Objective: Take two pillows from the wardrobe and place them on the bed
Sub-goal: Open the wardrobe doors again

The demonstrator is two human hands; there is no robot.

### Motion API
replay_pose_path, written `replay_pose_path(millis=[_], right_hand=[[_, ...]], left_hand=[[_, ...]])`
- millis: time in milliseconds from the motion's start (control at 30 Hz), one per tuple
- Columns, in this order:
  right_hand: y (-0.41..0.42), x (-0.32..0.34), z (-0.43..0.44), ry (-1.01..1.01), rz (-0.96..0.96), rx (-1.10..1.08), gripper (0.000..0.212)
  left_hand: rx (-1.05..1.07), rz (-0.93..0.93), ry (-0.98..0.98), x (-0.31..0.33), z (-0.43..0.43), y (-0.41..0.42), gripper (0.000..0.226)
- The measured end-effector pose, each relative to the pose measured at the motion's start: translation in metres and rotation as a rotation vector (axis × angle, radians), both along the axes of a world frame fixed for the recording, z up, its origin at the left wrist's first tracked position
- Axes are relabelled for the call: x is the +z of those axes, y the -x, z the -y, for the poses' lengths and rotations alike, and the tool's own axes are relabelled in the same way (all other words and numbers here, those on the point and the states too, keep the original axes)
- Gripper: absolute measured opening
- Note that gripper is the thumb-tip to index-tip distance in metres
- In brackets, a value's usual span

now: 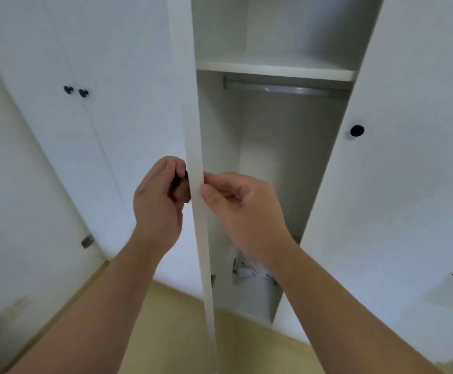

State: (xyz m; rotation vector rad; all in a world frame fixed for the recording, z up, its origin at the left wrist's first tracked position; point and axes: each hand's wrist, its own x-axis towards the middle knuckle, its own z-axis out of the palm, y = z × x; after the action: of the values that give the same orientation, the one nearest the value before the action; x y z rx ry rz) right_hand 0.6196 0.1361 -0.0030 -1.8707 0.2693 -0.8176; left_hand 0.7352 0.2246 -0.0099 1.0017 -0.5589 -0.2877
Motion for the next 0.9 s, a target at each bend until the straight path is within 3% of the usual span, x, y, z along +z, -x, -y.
replay_pose_path(millis=[167,267,300,767,833,900], right_hand=[[-0.037,0.006,-0.032,0.102,-0.028,0.09,0.019],[-0.065,0.005,-0.049,0.114,-0.035,0.126,0.022],[-0.074,0.004,-0.053,0.134,-0.028,0.133,0.024],[-0.155,0.005,-0.097,0.323,-0.007,0.226,0.03],[-0.157,0.005,-0.094,0.317,-0.041,0.256,0.031],[-0.155,0.004,-0.088,0.259,-0.069,0.293,0.031]], left_hand=[[0.068,-0.249,0.018,0.005,-0.042,-0.029,0.037],[0.084,-0.289,0.014,0.004,-0.065,-0.058,0.021],[0.088,-0.297,-0.012,0.005,-0.072,-0.065,0.029],[0.198,-0.208,-0.065,0.008,-0.121,-0.124,0.019],[0.303,-0.186,-0.076,0.004,-0.12,-0.123,0.013],[0.571,-0.112,-0.144,-0.004,-0.118,-0.113,0.009]])
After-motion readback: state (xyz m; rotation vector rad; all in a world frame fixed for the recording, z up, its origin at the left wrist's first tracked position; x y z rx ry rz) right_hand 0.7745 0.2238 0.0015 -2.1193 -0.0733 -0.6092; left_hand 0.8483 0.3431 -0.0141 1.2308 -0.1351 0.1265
